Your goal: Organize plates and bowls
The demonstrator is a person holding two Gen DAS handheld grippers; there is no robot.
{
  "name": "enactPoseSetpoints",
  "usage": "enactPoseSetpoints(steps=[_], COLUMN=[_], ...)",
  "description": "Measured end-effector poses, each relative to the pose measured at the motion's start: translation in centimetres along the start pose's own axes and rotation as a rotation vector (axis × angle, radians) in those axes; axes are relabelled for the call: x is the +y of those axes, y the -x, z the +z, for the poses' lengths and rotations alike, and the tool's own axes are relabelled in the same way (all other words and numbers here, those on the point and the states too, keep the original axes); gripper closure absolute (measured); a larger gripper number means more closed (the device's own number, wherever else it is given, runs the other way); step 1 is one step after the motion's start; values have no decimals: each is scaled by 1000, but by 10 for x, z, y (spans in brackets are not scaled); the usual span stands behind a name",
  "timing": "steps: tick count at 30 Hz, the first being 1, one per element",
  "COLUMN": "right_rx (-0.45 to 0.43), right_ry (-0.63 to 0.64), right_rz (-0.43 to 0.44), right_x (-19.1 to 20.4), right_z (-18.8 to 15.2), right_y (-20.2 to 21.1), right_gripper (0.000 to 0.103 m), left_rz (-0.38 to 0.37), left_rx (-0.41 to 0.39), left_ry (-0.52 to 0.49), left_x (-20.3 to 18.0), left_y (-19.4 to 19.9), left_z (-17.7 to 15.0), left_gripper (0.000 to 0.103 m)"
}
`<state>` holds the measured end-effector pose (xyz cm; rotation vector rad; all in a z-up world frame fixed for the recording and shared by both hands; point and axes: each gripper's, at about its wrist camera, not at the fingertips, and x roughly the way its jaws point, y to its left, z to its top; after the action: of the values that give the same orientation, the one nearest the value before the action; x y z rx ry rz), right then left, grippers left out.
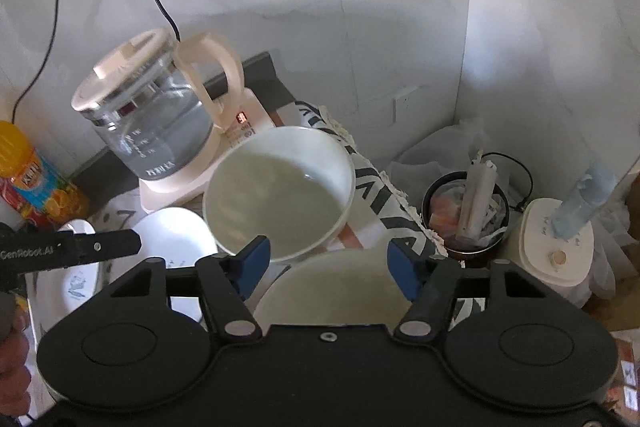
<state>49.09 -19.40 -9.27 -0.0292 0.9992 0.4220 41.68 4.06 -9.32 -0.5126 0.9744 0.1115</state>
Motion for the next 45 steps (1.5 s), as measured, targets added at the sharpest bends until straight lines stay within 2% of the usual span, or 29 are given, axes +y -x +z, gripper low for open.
enactPoseSetpoints(steps=[9,13,23,28,29,31,33,45], right_rx=[95,140,228,267,277,299,294,168], right_ry=[50,58,65,61,56,45,41,34], right_rz=[-19,-26,-34,-19,-20,-19,-16,47], right_x=[-18,-31,-55,-61,-64,-68,-69,-54], right_z=[1,-1,-9,-16,-18,-21,-22,-1], right_y=[-29,-39,-54,-56,-57,-60,-59,-12], right_gripper=[48,56,70,77,79,91,93,94], left_rz=[-49,-64,-33,-14,-9,1,6,-54], left_rx=[103,155,261,287,290,295,296,180], left_ry=[25,27,31,26,20,13,21,33], left_x=[-23,-34,-49,-53,-55,-57,-57,-49], left_y=[-30,-48,-82,-92,-94,-97,-97,-46], left_z=[-16,-23,-39,-45,-45,-46,-46,-33], left_gripper=[57,70,91,97,97,98,98,98])
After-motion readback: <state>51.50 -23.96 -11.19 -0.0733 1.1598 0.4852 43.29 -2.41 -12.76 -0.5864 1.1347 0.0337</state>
